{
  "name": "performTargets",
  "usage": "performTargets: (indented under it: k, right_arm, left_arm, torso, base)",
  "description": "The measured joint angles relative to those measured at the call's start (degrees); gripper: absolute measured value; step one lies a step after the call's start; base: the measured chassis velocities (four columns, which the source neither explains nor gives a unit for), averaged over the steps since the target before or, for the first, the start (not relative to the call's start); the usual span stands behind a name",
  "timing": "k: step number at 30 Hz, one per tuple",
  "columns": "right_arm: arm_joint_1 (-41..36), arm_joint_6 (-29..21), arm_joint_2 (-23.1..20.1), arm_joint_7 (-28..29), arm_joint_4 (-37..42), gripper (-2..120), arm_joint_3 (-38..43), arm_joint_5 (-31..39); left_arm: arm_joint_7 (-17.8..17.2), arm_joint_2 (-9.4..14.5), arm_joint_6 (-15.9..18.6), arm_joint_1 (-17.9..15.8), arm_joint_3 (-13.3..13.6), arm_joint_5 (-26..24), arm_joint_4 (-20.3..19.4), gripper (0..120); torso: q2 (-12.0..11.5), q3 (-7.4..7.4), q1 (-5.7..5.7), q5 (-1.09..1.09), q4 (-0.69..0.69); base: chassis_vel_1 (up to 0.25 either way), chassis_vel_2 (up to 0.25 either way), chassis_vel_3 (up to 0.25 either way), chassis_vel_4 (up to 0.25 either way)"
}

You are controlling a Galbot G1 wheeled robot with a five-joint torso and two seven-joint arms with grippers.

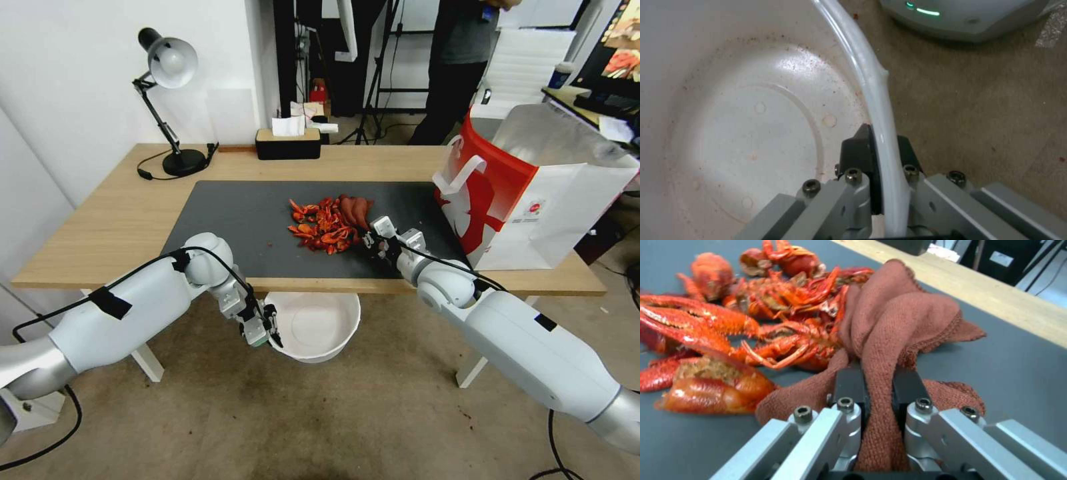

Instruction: Sweep shrimp from table into container with towel, then put container into takeout bag.

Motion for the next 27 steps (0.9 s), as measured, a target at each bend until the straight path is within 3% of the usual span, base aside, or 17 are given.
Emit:
performTargets:
  k: [27]
  right_arm:
    - [-0.02,0.93,-5.21,-8.67,5.09,5,-3.20,0.96]
  left_arm:
    - [-0.24,0.05,-1.59,-0.68,-1.34,0.40,2.31,0]
  torso:
    - [0.00,0.01,0.00,0.00,0.00]
  base:
    - [0.000,0.000,0.000,0.000]
